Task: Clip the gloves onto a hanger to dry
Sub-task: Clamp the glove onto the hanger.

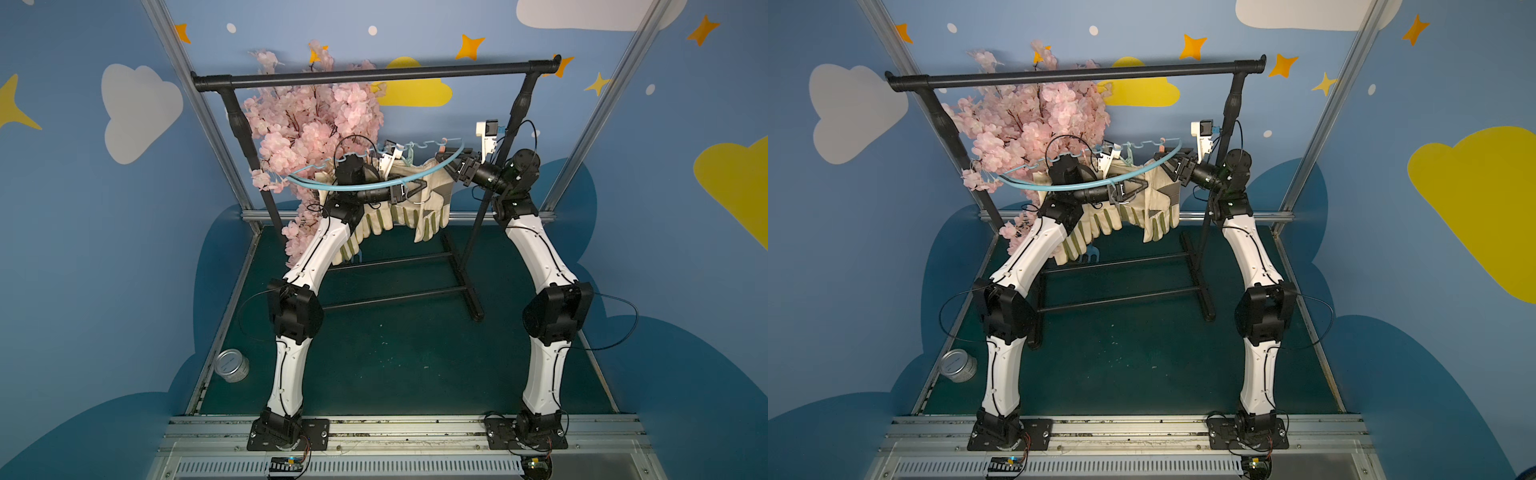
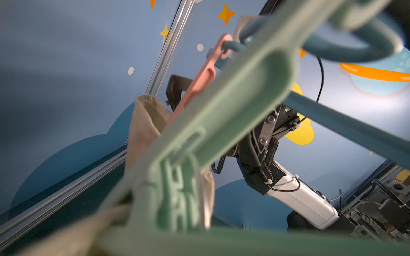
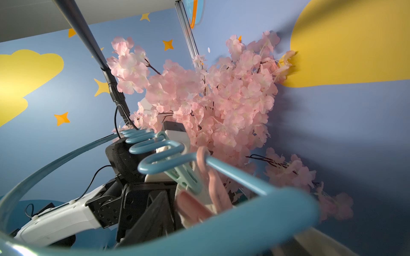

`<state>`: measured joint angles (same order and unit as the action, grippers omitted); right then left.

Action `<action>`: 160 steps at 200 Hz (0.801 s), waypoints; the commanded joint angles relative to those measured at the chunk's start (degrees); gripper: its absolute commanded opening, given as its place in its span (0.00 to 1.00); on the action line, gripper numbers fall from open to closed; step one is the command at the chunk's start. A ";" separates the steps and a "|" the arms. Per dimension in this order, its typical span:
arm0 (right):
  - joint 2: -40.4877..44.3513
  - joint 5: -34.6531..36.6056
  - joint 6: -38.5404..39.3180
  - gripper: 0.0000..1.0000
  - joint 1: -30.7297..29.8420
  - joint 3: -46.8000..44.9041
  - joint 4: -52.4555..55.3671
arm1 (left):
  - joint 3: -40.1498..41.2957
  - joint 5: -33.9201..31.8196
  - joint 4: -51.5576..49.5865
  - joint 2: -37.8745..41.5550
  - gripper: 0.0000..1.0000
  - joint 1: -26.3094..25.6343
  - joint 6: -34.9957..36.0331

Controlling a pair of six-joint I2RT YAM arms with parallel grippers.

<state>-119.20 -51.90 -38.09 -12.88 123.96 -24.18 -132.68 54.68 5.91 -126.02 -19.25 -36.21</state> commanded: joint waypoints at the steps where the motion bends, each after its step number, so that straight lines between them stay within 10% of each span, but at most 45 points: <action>1: 4.98 3.83 0.83 0.60 0.51 -4.76 -0.33 | -2.87 -1.90 2.23 2.78 0.03 0.18 -0.79; 160: 31.96 20.31 22.91 0.65 -4.78 -42.31 5.58 | -4.91 -4.05 5.90 2.53 0.03 0.26 -5.47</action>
<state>-92.31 -38.20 -23.40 -15.55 84.44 -20.62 -136.35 51.35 7.40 -126.02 -19.27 -40.62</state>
